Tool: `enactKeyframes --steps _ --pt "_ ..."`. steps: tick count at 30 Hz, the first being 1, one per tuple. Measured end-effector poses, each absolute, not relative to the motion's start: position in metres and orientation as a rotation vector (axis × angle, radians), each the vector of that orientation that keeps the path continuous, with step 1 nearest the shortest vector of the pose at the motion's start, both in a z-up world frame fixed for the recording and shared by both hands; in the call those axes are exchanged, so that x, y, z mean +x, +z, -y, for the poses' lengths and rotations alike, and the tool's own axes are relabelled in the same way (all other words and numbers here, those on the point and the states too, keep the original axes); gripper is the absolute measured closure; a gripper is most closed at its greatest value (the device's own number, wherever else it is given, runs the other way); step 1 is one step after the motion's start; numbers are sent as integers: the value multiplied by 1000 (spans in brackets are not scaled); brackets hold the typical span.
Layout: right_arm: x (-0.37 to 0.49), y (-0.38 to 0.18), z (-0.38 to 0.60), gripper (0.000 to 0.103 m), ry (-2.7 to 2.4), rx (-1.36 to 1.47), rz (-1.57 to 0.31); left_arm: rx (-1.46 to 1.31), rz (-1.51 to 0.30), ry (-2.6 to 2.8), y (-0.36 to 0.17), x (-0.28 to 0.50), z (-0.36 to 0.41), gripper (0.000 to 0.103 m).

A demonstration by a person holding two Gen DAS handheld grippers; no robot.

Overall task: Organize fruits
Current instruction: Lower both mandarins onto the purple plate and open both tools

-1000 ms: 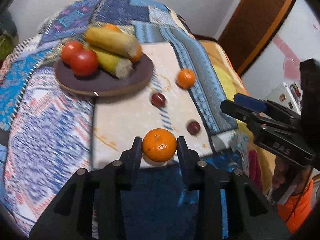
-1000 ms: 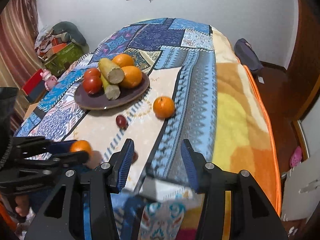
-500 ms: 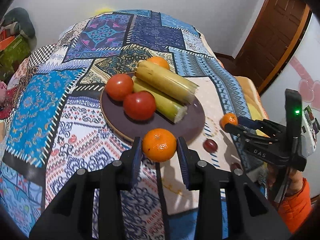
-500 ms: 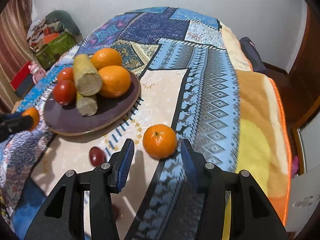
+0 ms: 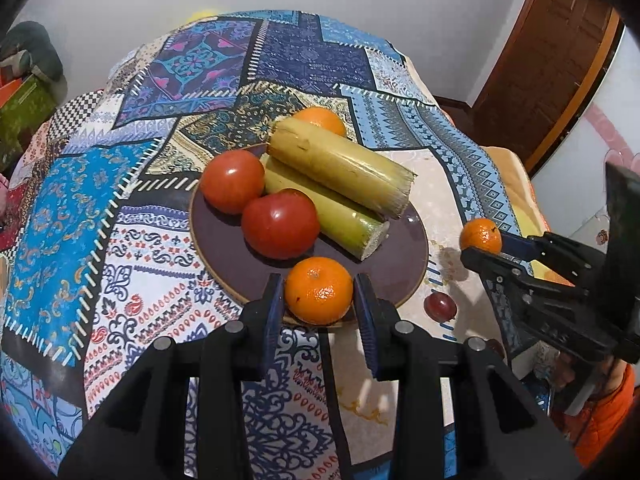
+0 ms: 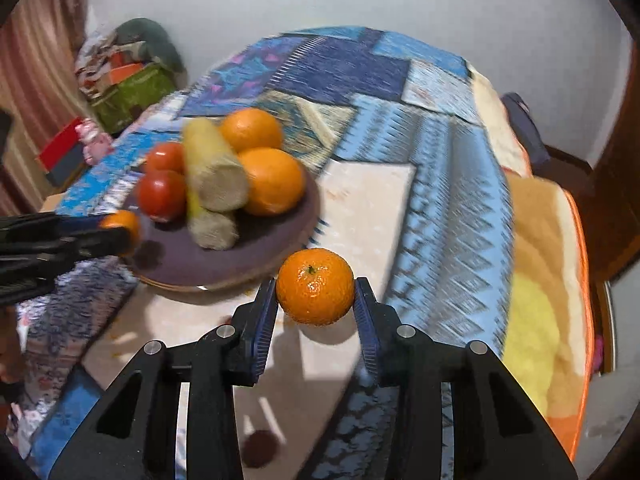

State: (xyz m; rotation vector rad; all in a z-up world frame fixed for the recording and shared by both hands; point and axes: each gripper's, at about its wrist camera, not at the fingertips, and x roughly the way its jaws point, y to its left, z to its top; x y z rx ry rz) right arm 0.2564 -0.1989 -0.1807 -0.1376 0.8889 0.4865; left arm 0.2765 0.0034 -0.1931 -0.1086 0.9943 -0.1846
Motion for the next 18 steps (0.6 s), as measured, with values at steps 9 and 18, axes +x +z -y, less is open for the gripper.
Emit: enactKeyframes --steps 9,18 --pt "275 -186 169 68 554 -151 -927 -96 -1015 -198 -200 293 6 68" --pt "284 -196 162 67 557 -126 -950 -109 -1051 -211 -211 301 9 68"
